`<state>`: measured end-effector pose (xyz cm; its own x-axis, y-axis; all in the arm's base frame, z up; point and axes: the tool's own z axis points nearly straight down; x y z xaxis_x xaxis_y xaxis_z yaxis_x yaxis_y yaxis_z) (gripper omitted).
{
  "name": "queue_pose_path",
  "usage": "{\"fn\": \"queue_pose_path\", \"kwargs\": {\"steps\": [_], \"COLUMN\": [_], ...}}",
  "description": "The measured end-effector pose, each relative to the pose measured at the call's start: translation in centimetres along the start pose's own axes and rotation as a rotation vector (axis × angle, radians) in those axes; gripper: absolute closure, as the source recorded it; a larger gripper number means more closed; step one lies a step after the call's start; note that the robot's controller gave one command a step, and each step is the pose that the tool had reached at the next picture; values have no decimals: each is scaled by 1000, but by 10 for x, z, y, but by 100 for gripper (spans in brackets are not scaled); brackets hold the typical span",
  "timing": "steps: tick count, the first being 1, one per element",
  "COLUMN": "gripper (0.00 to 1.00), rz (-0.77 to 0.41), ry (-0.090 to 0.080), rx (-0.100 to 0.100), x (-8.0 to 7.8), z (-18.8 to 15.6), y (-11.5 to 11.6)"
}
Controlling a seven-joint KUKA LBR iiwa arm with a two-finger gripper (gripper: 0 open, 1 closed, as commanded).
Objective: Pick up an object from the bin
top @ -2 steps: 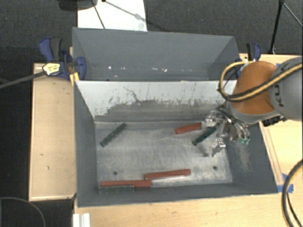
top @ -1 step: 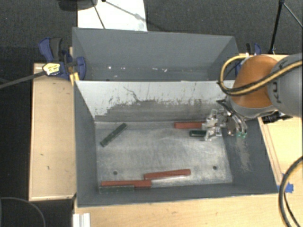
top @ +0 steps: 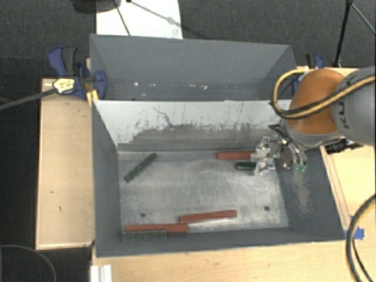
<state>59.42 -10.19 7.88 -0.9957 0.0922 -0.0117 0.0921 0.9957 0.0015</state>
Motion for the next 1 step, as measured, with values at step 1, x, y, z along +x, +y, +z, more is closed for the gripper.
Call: {"fn": "queue_pose_path", "kwargs": {"steps": [1], "gripper": [100], "rz": [54], "ry": [1], "rx": [2], "x": [-1], "z": [-176], "y": [-5]}}
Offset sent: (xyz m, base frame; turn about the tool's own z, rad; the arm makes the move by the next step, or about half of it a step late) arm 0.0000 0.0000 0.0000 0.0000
